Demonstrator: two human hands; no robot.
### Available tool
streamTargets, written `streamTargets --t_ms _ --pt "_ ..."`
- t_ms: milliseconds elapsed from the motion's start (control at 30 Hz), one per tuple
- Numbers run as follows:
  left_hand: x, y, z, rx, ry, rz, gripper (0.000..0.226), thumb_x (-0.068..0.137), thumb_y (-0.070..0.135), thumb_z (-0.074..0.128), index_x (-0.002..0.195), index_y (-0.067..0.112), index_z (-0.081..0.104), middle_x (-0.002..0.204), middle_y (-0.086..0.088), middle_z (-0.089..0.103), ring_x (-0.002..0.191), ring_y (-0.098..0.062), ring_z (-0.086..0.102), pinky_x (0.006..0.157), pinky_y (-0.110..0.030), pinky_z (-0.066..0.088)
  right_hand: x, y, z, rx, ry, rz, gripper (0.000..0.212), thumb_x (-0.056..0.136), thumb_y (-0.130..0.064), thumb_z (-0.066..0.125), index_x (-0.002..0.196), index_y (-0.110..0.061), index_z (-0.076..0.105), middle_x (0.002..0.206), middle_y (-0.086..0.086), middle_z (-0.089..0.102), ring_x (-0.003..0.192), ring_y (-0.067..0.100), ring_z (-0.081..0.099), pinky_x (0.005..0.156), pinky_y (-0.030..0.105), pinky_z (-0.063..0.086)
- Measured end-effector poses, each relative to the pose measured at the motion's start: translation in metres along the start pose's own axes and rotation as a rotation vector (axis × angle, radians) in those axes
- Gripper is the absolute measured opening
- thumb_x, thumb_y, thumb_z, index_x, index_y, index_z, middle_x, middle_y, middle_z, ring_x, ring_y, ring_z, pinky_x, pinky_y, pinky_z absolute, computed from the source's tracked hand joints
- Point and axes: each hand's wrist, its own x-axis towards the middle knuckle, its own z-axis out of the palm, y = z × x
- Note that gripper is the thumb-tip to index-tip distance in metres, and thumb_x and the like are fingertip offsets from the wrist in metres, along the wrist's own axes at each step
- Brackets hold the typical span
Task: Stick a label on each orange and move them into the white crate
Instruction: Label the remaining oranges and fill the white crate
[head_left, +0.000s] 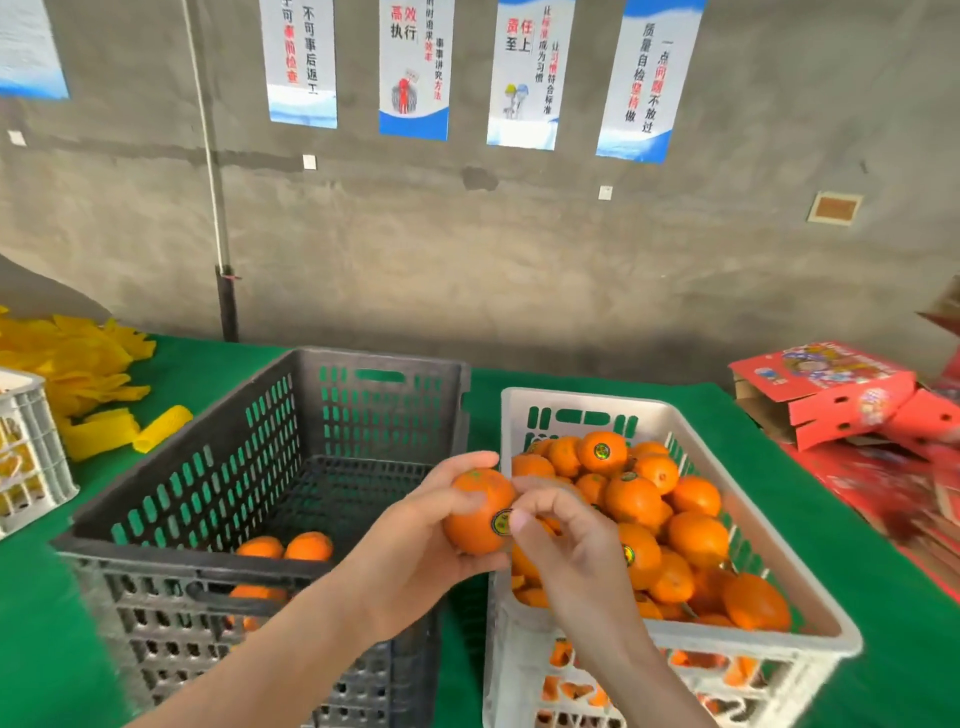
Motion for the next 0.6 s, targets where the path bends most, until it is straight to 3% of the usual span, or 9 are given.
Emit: streamTargets --t_ms 133,300,367,467,600 --pt "0.002 -0.018 0.018 -0.045 0.056 -0.026 0.041 0.067 0.018 0.065 0.107 0.026 0.071 0.109 -0.009 0.070 0.097 -0.031 0.066 0.084 -0.044 0.052 -0.014 0.010 -0.015 -0.206 0.099 -0.126 0.015 0.089 -0.008 0.062 0.078 -0.020 0.061 0.100 -0.021 0.057 0.102 0.003 0.054 0.079 0.021 0.048" --pt "0.003 -0.038 0.033 -0.103 0.071 -0.073 0.044 0.068 0.014 0.063 0.111 0.021 0.069 0.109 -0.012 0.070 0.094 -0.033 0.069 0.069 -0.040 0.057 -0.028 0.017 -0.029 -0.347 0.179 -0.260 0.003 0.083 -0.019 0.062 0.082 -0.022 0.062 0.098 -0.020 0.056 0.096 0.003 0.056 0.070 0.023 0.050" --pt "0.004 -0.044 0.037 -0.081 0.082 -0.091 0.047 0.069 0.016 0.060 0.116 0.020 0.067 0.112 -0.012 0.069 0.095 -0.032 0.068 0.072 -0.043 0.057 -0.034 0.019 -0.035 -0.313 0.168 -0.216 0.023 0.083 -0.020 0.065 0.096 -0.038 0.058 0.100 -0.021 0.055 0.095 0.003 0.056 0.067 0.020 0.050" --pt "0.005 -0.055 0.039 -0.074 0.101 -0.134 0.051 0.069 0.016 0.059 0.119 0.017 0.065 0.116 -0.015 0.067 0.091 -0.031 0.068 0.071 -0.042 0.057 -0.041 0.025 -0.048 -0.132 0.114 0.007 0.066 0.081 -0.021 0.072 0.124 -0.056 0.037 0.101 -0.025 0.055 0.090 0.006 0.059 0.068 0.024 0.054" --pt "0.013 -0.071 0.048 -0.020 0.068 -0.166 0.044 0.078 0.021 0.057 0.121 0.010 0.061 0.114 -0.018 0.068 0.101 -0.032 0.068 0.078 -0.042 0.058 -0.052 0.044 -0.054 -0.123 -0.078 0.083 0.052 0.084 -0.033 0.069 0.125 -0.048 0.040 0.123 -0.023 0.051 0.111 -0.005 0.051 0.087 0.022 0.051"
